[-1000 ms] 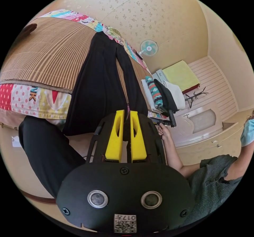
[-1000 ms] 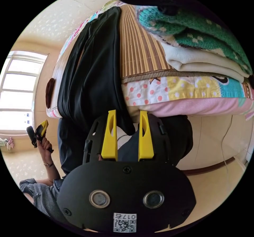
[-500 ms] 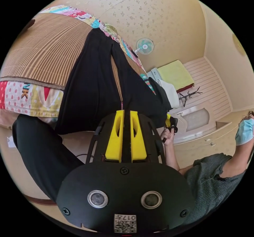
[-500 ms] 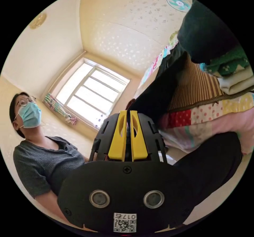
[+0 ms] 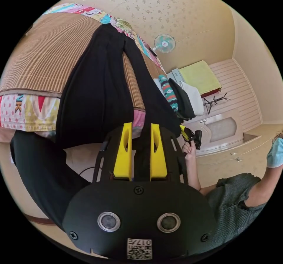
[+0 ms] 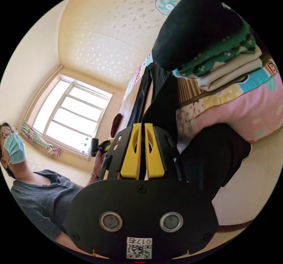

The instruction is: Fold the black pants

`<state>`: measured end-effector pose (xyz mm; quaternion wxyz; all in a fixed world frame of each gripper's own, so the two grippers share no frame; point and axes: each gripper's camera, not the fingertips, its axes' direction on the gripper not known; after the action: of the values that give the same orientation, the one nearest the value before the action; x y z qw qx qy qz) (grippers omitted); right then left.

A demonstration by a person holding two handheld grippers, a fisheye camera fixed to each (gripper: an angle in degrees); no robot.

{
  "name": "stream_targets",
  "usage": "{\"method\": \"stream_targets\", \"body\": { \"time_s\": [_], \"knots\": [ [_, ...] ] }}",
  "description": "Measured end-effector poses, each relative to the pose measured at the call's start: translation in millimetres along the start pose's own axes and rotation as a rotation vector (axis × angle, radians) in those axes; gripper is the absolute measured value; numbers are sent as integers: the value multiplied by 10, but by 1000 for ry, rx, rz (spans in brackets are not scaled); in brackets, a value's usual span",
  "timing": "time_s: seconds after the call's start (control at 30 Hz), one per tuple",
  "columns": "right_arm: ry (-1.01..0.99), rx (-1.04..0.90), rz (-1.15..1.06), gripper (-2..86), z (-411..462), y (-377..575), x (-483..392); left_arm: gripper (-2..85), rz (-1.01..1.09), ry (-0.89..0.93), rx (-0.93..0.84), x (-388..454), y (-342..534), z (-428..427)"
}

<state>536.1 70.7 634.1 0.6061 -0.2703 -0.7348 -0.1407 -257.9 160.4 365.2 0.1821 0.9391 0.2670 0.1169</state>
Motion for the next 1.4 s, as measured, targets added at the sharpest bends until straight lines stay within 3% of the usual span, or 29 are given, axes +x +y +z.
{"method": "stream_targets", "body": {
  "time_s": [0.17,0.3,0.43,0.57,0.67,0.83,0.9,1.1,1.2,1.4],
  "knots": [
    [-94,-145,-161,20,682,-159,-415,155,91,150,-75,445,-502,430],
    [-89,-245,-259,21,1237,-178,-692,197,109,104,-130,621,-887,741],
    [-59,-338,-312,20,1587,-138,-740,114,117,142,-285,540,-1067,1063],
    [-1,-484,-421,17,1618,-263,-749,46,200,143,-295,502,-995,1073],
    [206,-342,-458,18,1341,-715,-731,37,223,87,-263,436,-921,951],
    [509,-121,-269,56,1628,-2341,-186,34,143,197,-215,160,-840,847],
    [524,-99,-183,84,1942,-2921,220,35,106,225,-184,46,-786,808],
    [325,45,75,121,2615,-4042,1670,35,55,287,-150,-230,-697,763],
    [448,33,149,124,2918,-4301,2052,34,52,296,-152,-301,-682,711],
    [545,-2,39,59,3512,-4657,2132,26,75,302,-146,-373,-694,625]
  ]
}}
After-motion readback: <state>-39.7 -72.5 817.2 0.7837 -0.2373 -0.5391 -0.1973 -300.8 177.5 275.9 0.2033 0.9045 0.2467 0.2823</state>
